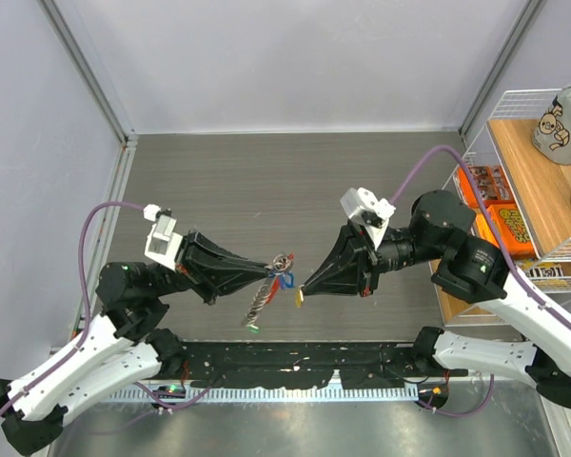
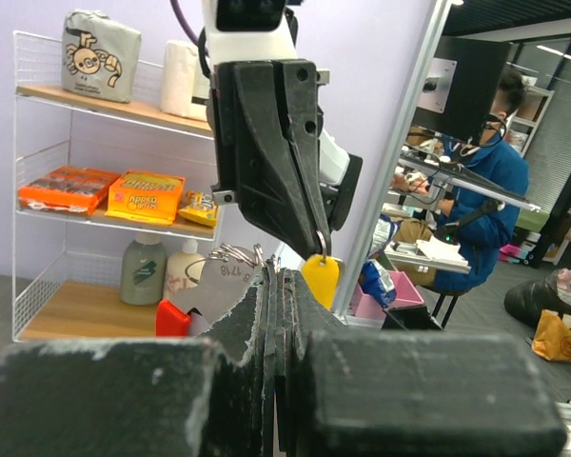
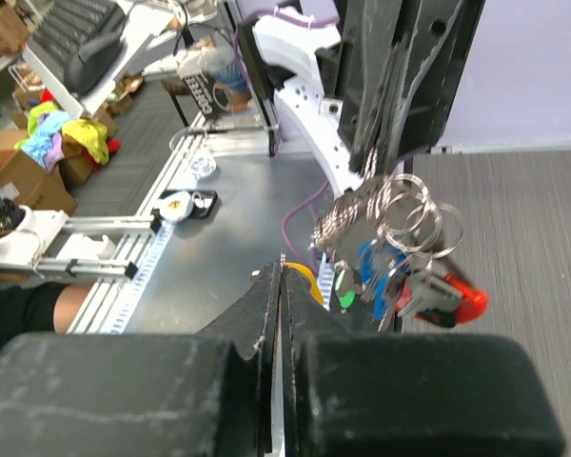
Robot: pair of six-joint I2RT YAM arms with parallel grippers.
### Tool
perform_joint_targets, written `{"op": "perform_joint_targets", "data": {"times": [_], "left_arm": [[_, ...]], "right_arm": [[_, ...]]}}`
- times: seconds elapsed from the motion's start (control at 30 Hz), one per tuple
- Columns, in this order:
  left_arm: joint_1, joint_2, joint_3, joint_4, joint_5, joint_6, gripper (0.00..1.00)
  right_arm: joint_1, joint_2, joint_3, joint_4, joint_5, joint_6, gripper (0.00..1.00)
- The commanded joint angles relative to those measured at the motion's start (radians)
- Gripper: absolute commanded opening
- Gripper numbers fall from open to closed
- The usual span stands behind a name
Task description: Put the keys on the keyring
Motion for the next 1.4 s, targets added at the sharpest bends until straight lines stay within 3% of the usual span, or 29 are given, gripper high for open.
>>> {"op": "perform_joint_targets", "data": {"times": [0.0,0.7,1.37], "left_arm": [[0.0,0.01,0.018,0.135,0.042,-0.024,0.0],[0.0,0.032,0.002,0.29,0.137,-0.092,0.0],[0.0,0.056,0.011,0.295,0.139,-0.105,0.0]], "right_arm": [[0.013,0.035,0.072,0.089,0.02,0.077,0.06],[0.055,0.14,0.138,0.1,0.066,0.111,0.06],[0.09,0.157,0.168,0.109,0.057,0.123,0.06]]}}
